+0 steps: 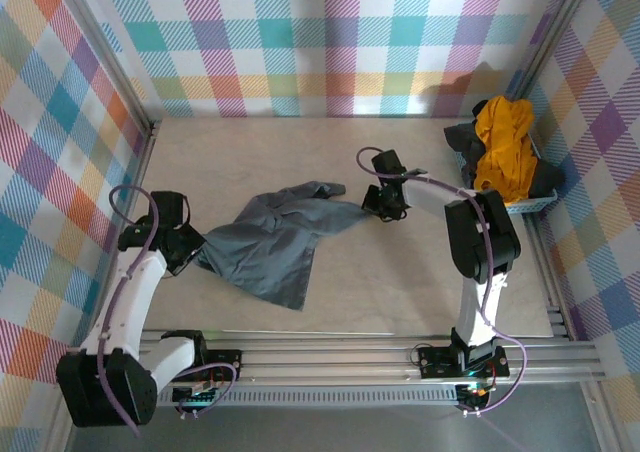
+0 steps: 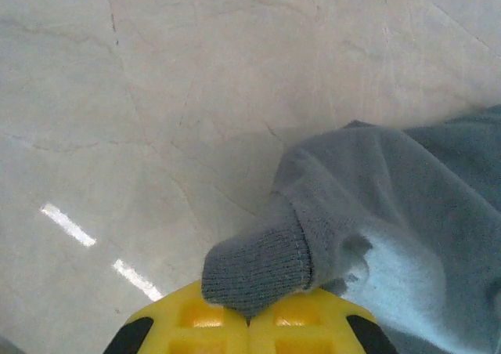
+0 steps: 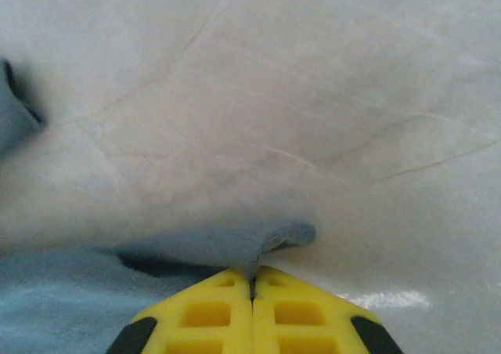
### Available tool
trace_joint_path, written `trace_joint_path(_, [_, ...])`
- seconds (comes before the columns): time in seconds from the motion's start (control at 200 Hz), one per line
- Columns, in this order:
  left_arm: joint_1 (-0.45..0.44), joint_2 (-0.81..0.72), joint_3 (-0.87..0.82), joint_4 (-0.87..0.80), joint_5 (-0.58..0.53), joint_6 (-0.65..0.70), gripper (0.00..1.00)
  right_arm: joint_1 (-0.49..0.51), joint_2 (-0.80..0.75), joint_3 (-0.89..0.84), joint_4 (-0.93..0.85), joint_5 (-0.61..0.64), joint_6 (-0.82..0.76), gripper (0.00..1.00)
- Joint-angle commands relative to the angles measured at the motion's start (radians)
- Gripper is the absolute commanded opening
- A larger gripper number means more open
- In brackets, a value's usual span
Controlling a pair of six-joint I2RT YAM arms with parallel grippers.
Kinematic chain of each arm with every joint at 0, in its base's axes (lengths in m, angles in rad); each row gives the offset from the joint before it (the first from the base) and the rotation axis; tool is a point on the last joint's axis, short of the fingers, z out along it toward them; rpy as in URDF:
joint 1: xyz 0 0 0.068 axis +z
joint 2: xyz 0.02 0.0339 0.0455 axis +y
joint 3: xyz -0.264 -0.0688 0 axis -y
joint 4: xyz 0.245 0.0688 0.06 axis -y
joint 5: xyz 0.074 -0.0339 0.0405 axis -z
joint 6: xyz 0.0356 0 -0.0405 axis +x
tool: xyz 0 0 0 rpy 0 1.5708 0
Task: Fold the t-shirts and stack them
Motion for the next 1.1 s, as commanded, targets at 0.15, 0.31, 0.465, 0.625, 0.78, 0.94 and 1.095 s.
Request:
trace_joint_path(0.15, [0.073, 0.238, 0.218, 0.105, 0.134, 0.037, 0.0, -0.05, -0.301, -0.004, -0.138, 0.152, 0.005, 0.0])
trace_joint_path(0.31, [0.075, 0.355, 0.423, 0.1, 0.184, 0.002, 0.0, -0.058, -0.481, -0.006, -0.247, 0.235, -0.007, 0.0])
trace_joint_path(0.465, [0.075, 0.499, 0.563, -0.01, 0.161, 0.015, 0.0, -0.057, -0.525, -0.041, -0.322, 0.279, 0.069, 0.0])
trace_joint_path(0.625, [0.073, 0.507, 0.5, -0.042, 0.089, 0.043, 0.99, -0.053, -0.518, -0.123, -0.378, 0.199, 0.1, 0.0])
trace_joint_path(0.78, [-0.013, 0.465, 0.34, -0.081, 0.066, -0.003, 0.97, -0.053, -0.482, -0.169, -0.427, 0.095, 0.081, 0.0])
trace_joint_path(0.94, [-0.078, 0.466, 0.13, 0.003, 0.169, -0.059, 0.93, -0.056, -0.485, -0.213, -0.452, 0.077, 0.09, 0.0])
trace_joint_path(1.095, [-0.145, 0.544, 0.013, 0.187, 0.283, -0.131, 0.83, -0.068, -0.445, -0.258, -0.435, 0.055, 0.075, 0.0])
